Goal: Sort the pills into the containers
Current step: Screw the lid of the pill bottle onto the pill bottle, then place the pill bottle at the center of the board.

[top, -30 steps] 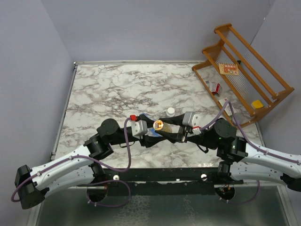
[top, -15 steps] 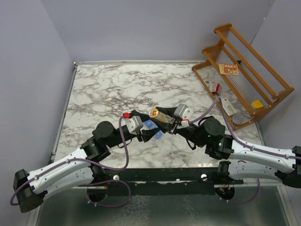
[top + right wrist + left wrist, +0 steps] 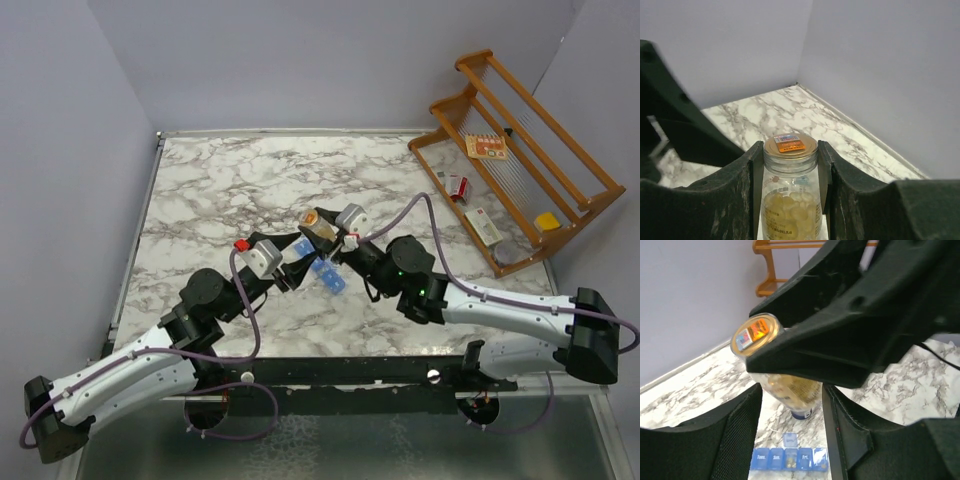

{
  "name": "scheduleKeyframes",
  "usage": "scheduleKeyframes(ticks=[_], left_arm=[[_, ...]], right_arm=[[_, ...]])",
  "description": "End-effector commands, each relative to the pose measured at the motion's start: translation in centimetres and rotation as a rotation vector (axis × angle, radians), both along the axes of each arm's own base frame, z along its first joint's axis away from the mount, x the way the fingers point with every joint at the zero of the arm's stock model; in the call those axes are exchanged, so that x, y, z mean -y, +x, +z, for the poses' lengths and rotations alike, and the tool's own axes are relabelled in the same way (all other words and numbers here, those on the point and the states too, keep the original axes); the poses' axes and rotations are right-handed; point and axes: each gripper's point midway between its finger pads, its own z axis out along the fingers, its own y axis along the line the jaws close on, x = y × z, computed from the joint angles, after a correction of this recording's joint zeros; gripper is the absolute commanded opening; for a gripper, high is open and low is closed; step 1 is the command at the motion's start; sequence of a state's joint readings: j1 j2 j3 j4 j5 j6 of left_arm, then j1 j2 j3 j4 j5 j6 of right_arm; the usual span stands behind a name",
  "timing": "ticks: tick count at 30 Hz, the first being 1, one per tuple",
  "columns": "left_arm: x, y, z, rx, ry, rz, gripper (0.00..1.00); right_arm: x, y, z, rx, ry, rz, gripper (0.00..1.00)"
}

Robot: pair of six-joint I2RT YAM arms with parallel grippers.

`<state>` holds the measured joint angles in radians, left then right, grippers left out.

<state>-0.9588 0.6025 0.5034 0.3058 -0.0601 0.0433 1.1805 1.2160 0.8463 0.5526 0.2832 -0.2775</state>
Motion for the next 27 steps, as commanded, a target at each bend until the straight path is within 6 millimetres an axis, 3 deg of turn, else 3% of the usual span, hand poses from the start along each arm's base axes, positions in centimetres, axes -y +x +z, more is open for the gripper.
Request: scheduleKeyframes(ticks=[1,8,13,20,26,27], left_arm=[[-1.4,0.3,0.7,0.003,-0.037,0.060,0.51],[-2.3,0.5,-0.8,-0.035,-0.021,0.102,0.49],[-2.5,1.0,-0.9,-0.031,-0.012,0.131,0.49],[-2.2,1.9,-2.6,-0.045,0.020,0.165,0.48],[-2.4,1.9,-2.8,-0.021,-0.032,0.170,0.47],[-2.5,1.9,-2.7,-0.013,-0.041,0.170,0.48]], right_arm=[[0.4,3.6,2.0,-0.016,0.114,-0.045,0.01],[1.6,10.1,0.8,-0.093,0.136,-0.033,0.01],[2.2,13.7,-0.6,-0.137,0.151,0.014,0.01],[2.2,18.2,-5.5,-0.168,0.164,0.062,0.01],[3.3,19.5,-9.7,-0.107,0.238,0.199,0.01],[3.5,19.8,-11.5,-0.115,0.243,0.223,0.01]])
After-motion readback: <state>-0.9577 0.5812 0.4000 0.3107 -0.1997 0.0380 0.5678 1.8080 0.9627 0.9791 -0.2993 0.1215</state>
